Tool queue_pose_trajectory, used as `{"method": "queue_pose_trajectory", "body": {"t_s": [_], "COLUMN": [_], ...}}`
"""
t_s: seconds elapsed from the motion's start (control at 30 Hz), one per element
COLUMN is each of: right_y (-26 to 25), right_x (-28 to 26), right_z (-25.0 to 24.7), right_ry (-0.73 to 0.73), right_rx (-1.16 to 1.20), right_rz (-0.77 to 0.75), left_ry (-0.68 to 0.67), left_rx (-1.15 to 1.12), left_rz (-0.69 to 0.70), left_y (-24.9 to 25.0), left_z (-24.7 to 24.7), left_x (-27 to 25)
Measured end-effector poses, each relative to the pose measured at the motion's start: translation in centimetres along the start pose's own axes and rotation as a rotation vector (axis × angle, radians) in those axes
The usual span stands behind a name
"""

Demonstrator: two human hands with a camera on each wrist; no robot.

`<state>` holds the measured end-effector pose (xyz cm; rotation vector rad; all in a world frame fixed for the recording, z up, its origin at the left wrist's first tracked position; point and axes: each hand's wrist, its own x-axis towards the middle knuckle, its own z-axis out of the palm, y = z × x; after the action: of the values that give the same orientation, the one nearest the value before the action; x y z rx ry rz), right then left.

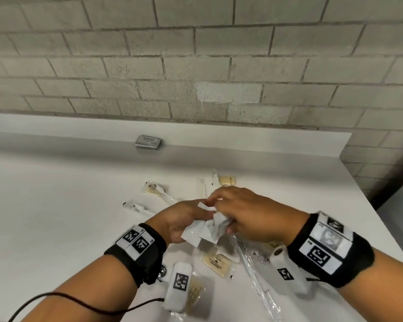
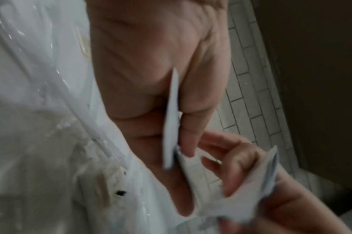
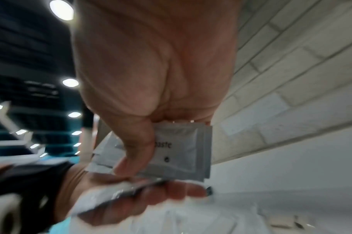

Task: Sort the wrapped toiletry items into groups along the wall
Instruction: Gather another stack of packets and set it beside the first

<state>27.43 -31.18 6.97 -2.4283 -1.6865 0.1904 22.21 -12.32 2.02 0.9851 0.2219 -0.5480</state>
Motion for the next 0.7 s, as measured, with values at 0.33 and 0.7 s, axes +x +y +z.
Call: {"method": "queue_pose_trajectory", "body": {"t_s": [0.33, 0.7], "right_y": [0.5, 2.9], "right_x": [-0.2, -0.9], "right_z": [2.8, 4.9], "right_ry": [0.227, 0.535], "right_rx": [0.267, 1.492], "right_rz": [0.235, 0.700], "left_ry": [0.129, 0.420], "left_rx": [-0.040, -0.073], "left_rz": [-0.003, 0.254], "left_y": [-0.1, -0.6], "left_z": [-0.5, -0.1], "left_x": [-0.5, 1.0]}}
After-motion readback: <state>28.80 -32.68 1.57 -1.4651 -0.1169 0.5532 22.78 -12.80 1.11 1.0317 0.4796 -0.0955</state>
